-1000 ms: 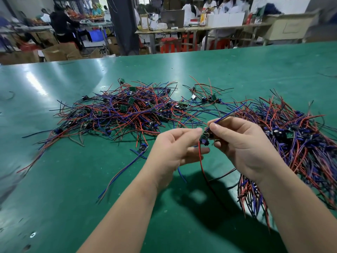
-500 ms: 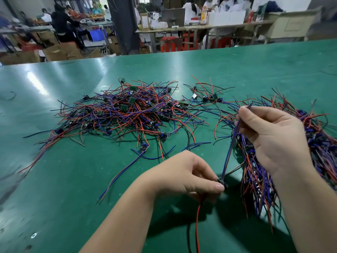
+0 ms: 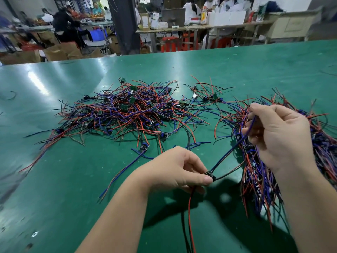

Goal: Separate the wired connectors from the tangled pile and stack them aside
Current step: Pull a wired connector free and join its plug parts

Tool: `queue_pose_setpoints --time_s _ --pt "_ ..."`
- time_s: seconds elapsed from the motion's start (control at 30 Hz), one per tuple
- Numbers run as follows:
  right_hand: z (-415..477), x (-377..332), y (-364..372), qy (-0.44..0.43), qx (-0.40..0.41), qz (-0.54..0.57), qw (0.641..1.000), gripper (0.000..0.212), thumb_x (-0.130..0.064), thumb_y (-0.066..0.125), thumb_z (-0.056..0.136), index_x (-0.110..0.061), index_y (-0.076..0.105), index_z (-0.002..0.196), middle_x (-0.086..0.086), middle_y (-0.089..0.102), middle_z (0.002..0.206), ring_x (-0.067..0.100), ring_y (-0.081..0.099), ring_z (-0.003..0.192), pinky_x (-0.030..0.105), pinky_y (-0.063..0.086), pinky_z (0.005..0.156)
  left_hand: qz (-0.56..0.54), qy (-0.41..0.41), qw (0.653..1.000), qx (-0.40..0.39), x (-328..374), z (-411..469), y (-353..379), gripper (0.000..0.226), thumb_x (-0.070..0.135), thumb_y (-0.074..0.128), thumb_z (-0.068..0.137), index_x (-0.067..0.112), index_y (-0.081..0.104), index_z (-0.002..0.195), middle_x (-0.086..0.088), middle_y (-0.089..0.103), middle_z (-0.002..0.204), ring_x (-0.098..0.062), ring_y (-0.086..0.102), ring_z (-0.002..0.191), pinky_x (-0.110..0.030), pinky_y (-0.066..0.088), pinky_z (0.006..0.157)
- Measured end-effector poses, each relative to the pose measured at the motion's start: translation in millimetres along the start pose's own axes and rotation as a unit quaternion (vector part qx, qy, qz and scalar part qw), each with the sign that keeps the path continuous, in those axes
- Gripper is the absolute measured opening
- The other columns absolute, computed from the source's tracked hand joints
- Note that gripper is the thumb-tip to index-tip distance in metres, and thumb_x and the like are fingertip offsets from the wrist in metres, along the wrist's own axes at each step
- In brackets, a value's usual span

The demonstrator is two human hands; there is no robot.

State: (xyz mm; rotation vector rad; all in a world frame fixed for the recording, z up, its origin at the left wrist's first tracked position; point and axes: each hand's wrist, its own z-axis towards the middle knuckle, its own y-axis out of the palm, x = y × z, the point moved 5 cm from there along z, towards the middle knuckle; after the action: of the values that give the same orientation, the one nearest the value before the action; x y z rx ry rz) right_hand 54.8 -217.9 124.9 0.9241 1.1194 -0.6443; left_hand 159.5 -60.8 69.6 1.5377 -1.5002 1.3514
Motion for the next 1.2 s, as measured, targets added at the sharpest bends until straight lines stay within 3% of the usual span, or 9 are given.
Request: queue_pose_setpoints --time_s 0.13,0.23,0.4,0.53,0.63,0.77,0.9,1.0,1.2 --pt "2 2 10 0.049 -0.080 0.090 0.992 0.023 -0.034 0.057 0.085 -0.012 0.064 0.086 0.001 0.071 0.073 0.014 0.070 0.068 0.018 0.049 0.052 -0.108 0.068 0.987 0.099 10 1 -9 0.006 0.009 0.070 0.083 0.011 0.067 0.080 -0.007 0.074 0.080 -0.015 0.071 0.063 -0.020 0.052 0.054" --pt "-4 7 22 0.051 -0.176 -0.011 0.983 0.041 -0.037 0.067 0.067 -0.022 0.062 0.105 0.005 0.071 0.096 0.016 0.067 0.078 0.022 0.050 0.062 -0.197 0.082 0.955 0.205 12 2 -26 0.011 0.023 0.073 0.077 0.015 0.067 0.074 -0.006 0.075 0.082 -0.016 0.071 0.063 -0.023 0.056 0.055" --pt "-31 18 48 -0.058 -0.334 -0.236 0.911 0.042 0.004 0.077 0.070 -0.029 0.070 0.096 -0.003 0.074 0.092 0.013 0.070 0.080 0.030 0.056 0.077 -0.195 0.092 0.953 0.214 11 5 -22 0.025 0.043 0.077 0.049 0.022 0.064 0.050 -0.003 0.067 0.058 -0.014 0.066 0.054 -0.026 0.056 0.055" --pt "-34 8 47 -0.168 -0.303 -0.293 0.891 0.046 0.005 0.072 0.071 -0.033 0.070 0.097 -0.009 0.071 0.089 0.005 0.068 0.080 0.023 0.054 0.078 -0.175 0.143 0.950 0.217 17 6 -17 0.027 0.043 0.074 0.058 0.018 0.062 0.056 -0.003 0.068 0.059 -0.015 0.066 0.052 -0.026 0.054 0.055" --pt "-22 0 34 -0.202 -0.212 -0.322 0.900 0.041 0.000 0.072 0.073 -0.025 0.072 0.106 -0.005 0.070 0.091 0.009 0.066 0.077 0.025 0.053 0.077 -0.061 0.136 0.933 0.326 15 -1 -38 0.040 0.051 0.061 0.076 0.013 0.068 0.064 -0.004 0.072 0.067 -0.016 0.069 0.060 -0.023 0.052 0.057" --pt "9 -16 -8 -0.188 -0.036 -0.371 0.909 0.044 -0.002 0.068 0.075 -0.025 0.070 0.112 0.001 0.072 0.093 0.011 0.063 0.072 0.032 0.053 0.078 0.310 0.030 0.769 0.557 6 -27 -81 0.031 0.042 0.060 0.088 0.018 0.066 0.070 0.000 0.068 0.069 -0.027 0.062 0.073 -0.032 0.048 0.068" --pt "31 -18 -51 -0.123 0.057 -0.505 0.852 0.053 0.000 0.051 0.076 -0.024 0.066 0.121 0.013 0.065 0.120 0.026 0.059 0.079 0.026 0.051 0.068 0.404 -0.142 0.732 0.530 -17 -30 -102 0.029 0.050 0.061 0.083 0.025 0.071 0.094 -0.004 0.068 0.097 -0.030 0.055 0.100 -0.037 0.042 0.085" --pt "33 -15 -50 -0.094 0.055 -0.537 0.837 0.057 -0.005 0.054 0.080 -0.021 0.053 0.135 0.016 0.048 0.139 0.034 0.044 0.126 0.043 0.035 0.109 0.407 -0.248 0.753 0.454 -37 -25 -106 0.044 0.059 0.063 0.078 0.023 0.069 0.101 -0.006 0.063 0.107 -0.030 0.053 0.107 -0.038 0.041 0.089" --pt "10 -18 -14 -0.182 0.005 -0.459 0.870 0.038 -0.010 0.062 0.082 -0.028 0.067 0.115 0.007 0.056 0.123 0.009 0.047 0.113 0.012 0.026 0.097 0.306 -0.154 0.790 0.509 -29 -24 -105 0.020 0.045 0.069 0.081 0.029 0.072 0.094 0.007 0.068 0.087 -0.021 0.058 0.089 -0.033 0.040 0.087"
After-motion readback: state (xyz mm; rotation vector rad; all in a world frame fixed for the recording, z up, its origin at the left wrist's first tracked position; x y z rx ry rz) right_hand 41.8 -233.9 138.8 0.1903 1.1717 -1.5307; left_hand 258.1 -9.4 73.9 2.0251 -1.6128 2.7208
